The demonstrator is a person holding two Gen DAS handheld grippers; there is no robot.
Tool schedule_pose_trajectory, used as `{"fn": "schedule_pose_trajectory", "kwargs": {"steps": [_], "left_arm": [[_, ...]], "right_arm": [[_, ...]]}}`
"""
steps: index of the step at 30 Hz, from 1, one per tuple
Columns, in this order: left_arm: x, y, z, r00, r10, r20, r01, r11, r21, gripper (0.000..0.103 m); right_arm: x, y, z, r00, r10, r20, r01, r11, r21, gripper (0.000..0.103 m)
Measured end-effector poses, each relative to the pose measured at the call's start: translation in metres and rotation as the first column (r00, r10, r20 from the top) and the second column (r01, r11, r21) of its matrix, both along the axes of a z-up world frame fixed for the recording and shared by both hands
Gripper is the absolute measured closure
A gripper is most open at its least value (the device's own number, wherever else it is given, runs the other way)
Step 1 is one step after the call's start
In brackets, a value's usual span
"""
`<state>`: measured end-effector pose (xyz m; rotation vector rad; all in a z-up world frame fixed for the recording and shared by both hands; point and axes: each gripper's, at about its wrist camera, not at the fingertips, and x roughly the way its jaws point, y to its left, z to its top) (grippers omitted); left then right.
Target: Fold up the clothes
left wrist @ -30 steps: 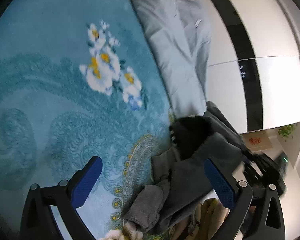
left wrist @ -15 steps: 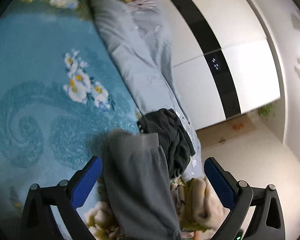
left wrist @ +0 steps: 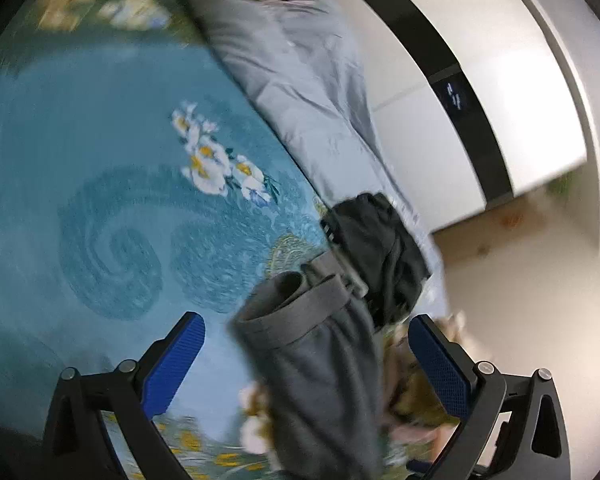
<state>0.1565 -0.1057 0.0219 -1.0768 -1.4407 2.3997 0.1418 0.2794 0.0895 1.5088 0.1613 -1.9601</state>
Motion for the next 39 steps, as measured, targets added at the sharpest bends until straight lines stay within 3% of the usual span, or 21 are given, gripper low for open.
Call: {"fn": "schedule_pose_trajectory", "kwargs": {"steps": [2, 4, 8, 11, 12, 13, 14, 15, 17, 20, 24, 27, 30, 37, 39], "left_arm": [[-0.007, 0.002, -0.008, 0.999, 0.012, 0.031, -0.013, 0.999, 0.031, 0.000], [-0.015, 0.008, -0.011, 0.997, -0.002, 0.072, 0.002, 1.000, -0.002, 0.000], [-0.024, 0.024, -0.014, 0.987, -0.051, 0.149, 0.065, 0.994, -0.087, 0.000], [-0.027, 0.026, -0.022, 0.981, -0.061, 0.185, 0.076, 0.994, -0.075, 0.000], [-0.028, 0.026, -0.026, 0.978, -0.062, 0.197, 0.074, 0.996, -0.057, 0.000], [-0.029, 0.025, -0.030, 0.976, -0.058, 0.209, 0.068, 0.997, -0.040, 0.000], [-0.029, 0.024, -0.033, 0.975, -0.053, 0.217, 0.060, 0.998, -0.026, 0.000], [-0.029, 0.023, -0.035, 0.974, -0.048, 0.223, 0.052, 0.999, -0.011, 0.000], [-0.032, 0.021, -0.042, 0.971, -0.048, 0.236, 0.041, 0.999, 0.031, 0.000], [-0.037, 0.020, -0.051, 0.966, -0.072, 0.248, 0.044, 0.992, 0.117, 0.000], [-0.039, 0.027, -0.056, 0.968, -0.140, 0.206, 0.089, 0.967, 0.239, 0.000], [-0.034, 0.037, -0.059, 0.959, -0.165, 0.232, 0.096, 0.955, 0.282, 0.000], [-0.026, 0.046, -0.066, 0.945, -0.174, 0.277, 0.076, 0.940, 0.332, 0.000], [-0.021, 0.049, -0.064, 0.946, -0.176, 0.272, 0.063, 0.924, 0.378, 0.000], [-0.022, 0.054, -0.066, 0.944, -0.192, 0.267, 0.067, 0.907, 0.415, 0.000]], "right_arm": [[-0.027, -0.008, 0.003, 0.997, -0.036, -0.067, 0.036, 0.999, 0.004, 0.057], [-0.057, -0.020, -0.008, 0.993, -0.068, -0.100, 0.071, 0.997, 0.022, 0.053], [-0.117, -0.045, -0.045, 0.992, -0.118, -0.046, 0.120, 0.992, 0.033, 0.047], [-0.148, -0.054, -0.070, 0.978, -0.210, -0.004, 0.210, 0.976, 0.054, 0.047], [-0.154, -0.054, -0.077, 0.968, -0.248, 0.032, 0.246, 0.968, 0.044, 0.053], [-0.156, -0.051, -0.082, 0.958, -0.279, 0.065, 0.278, 0.960, 0.029, 0.077], [-0.156, -0.046, -0.083, 0.949, -0.301, 0.093, 0.301, 0.954, 0.009, 0.090], [-0.151, -0.046, -0.079, 0.950, -0.297, 0.093, 0.300, 0.954, -0.016, 0.097], [-0.137, -0.049, -0.064, 0.965, -0.256, 0.062, 0.261, 0.961, -0.089, 0.097], [-0.099, -0.065, -0.043, 0.994, -0.106, -0.001, 0.104, 0.975, -0.195, 0.097], [-0.061, -0.088, -0.051, 1.000, -0.002, -0.015, 0.000, 0.985, -0.174, 0.097], [-0.037, -0.105, -0.062, 0.998, 0.036, -0.043, -0.040, 0.993, -0.112, 0.097], [-0.024, -0.104, -0.060, 0.998, 0.000, -0.069, -0.008, 0.993, -0.119, 0.097], [-0.051, -0.066, -0.044, 0.967, -0.221, -0.125, 0.206, 0.971, -0.125, 0.097], [-0.050, -0.073, -0.038, 0.970, -0.181, -0.162, 0.167, 0.981, -0.099, 0.097]]}}
